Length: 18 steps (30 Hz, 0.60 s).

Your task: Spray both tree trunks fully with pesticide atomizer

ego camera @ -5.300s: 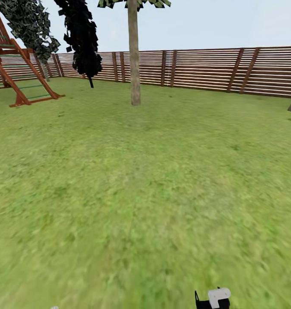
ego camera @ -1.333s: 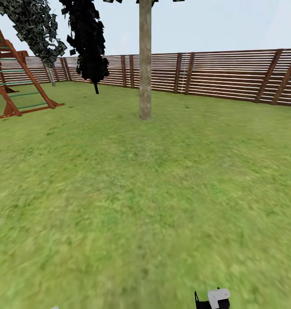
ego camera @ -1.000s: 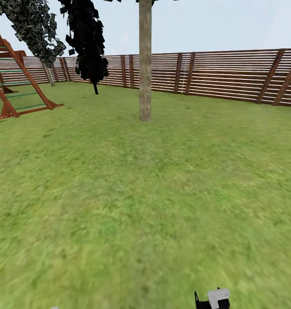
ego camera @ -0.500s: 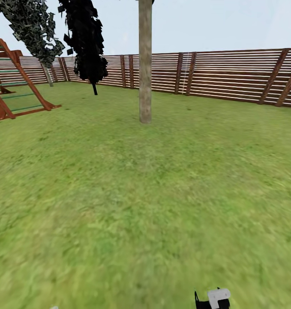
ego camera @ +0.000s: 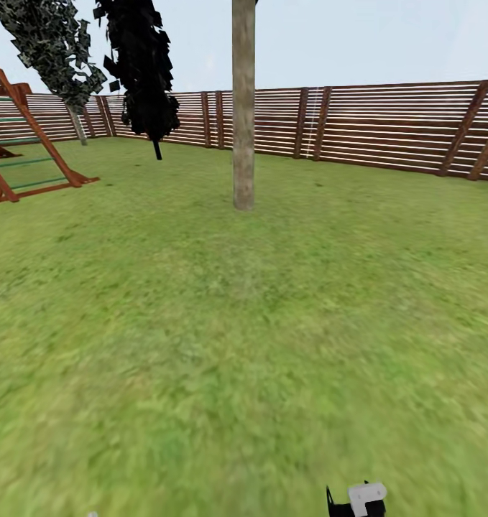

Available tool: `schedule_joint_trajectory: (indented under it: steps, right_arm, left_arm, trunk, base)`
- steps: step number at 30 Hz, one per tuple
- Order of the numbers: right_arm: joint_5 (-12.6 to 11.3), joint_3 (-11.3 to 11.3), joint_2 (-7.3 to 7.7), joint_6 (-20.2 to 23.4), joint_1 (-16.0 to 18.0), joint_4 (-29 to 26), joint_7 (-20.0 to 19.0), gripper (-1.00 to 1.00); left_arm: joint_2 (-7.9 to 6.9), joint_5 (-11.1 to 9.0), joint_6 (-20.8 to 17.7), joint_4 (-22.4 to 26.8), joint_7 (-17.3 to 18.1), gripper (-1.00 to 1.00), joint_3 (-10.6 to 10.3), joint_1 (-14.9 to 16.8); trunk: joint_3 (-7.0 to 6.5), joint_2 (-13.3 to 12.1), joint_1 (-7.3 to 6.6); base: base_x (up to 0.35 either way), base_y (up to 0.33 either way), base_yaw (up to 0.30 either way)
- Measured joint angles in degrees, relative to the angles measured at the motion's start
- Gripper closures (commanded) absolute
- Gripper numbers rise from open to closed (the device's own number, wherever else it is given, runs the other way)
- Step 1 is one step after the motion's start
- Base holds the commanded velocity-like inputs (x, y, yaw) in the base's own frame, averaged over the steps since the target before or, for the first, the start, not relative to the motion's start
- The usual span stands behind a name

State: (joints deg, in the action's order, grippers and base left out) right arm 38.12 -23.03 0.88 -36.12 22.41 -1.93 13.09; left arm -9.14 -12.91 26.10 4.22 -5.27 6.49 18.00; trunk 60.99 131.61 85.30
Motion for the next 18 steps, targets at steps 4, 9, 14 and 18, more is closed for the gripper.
schedule_joint_trajectory:
  steps: [4,9,14,18]
  right_arm:
    - [-0.01,0.0,0.0,0.0,0.0,0.0,0.0,-1.0]
    - [-0.06,0.0,0.0,0.0,0.0,0.0,0.0,-1.0]
    - [-0.07,-0.02,0.0,0.0,0.0,0.0,0.0,-1.0]
    - [-0.05,-0.02,0.01,0.0,0.0,0.0,0.0,-1.0]
  left_arm:
    - [0.0,0.0,-0.02,-0.01,0.0,1.0,0.01,0.01]
    - [0.0,0.0,-0.01,-0.01,0.0,1.0,0.0,0.0]
    - [0.0,-0.01,0.0,0.0,0.0,1.0,0.01,-0.03]
    - [0.0,0.0,0.0,0.0,0.0,1.0,0.0,-0.01]
  trunk:
    - [0.0,0.0,0.0]
    - [0.0,0.0,0.0]
    - [0.0,0.0,0.0]
    - [0.0,0.0,0.0]
  base:
    - [0.34,0.0,0.0]
    - [0.339,0.0,0.0]
    - [0.339,0.0,0.0]
    - [0.339,0.0,0.0]
